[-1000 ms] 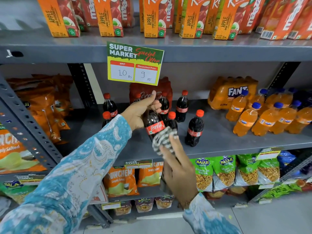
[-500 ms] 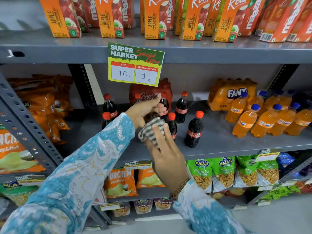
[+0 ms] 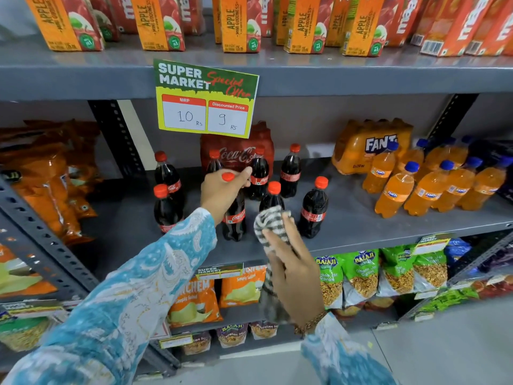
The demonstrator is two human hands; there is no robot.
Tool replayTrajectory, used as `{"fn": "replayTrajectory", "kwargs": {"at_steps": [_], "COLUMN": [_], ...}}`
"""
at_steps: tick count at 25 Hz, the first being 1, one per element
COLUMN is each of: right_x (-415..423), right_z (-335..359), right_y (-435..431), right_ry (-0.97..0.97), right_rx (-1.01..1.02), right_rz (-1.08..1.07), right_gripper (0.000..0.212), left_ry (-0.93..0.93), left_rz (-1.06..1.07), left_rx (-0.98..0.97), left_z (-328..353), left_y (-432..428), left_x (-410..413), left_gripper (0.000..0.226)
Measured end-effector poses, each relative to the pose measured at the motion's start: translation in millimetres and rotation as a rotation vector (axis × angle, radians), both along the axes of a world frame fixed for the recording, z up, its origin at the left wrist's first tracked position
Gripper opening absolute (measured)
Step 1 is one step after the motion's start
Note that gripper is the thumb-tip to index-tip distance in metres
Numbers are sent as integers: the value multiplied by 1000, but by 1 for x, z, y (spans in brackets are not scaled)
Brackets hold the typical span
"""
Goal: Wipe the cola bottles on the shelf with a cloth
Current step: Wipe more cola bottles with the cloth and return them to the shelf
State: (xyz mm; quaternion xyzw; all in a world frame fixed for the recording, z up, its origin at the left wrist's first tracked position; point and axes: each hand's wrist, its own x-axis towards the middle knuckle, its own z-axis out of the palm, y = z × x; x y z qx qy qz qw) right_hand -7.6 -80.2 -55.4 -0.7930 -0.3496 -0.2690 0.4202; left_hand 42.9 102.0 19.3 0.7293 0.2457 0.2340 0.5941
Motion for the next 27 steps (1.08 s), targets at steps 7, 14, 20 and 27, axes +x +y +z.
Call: {"fn": "replayTrajectory", "kwargs": {"at_steps": [7, 14, 20, 27], "right_x": [17, 15, 18, 56], "right_z": [15, 13, 12, 8], "right_y": [-1, 2, 0, -35], "right_ry": [2, -26, -13, -67], "right_rx": [232, 225, 229, 282], "right_rz": [-85, -79, -62, -204], "right_gripper": [30, 29, 29, 32], "left_ry": [28, 3, 27, -363], "left_rz": [-30, -115, -211, 44], "left_rx": [52, 113, 145, 382], "left_z": [-26, -31, -27, -20], "left_y": [3, 5, 7, -9], "left_x": [0, -3, -9, -40], "left_gripper": [22, 12, 45, 52]}}
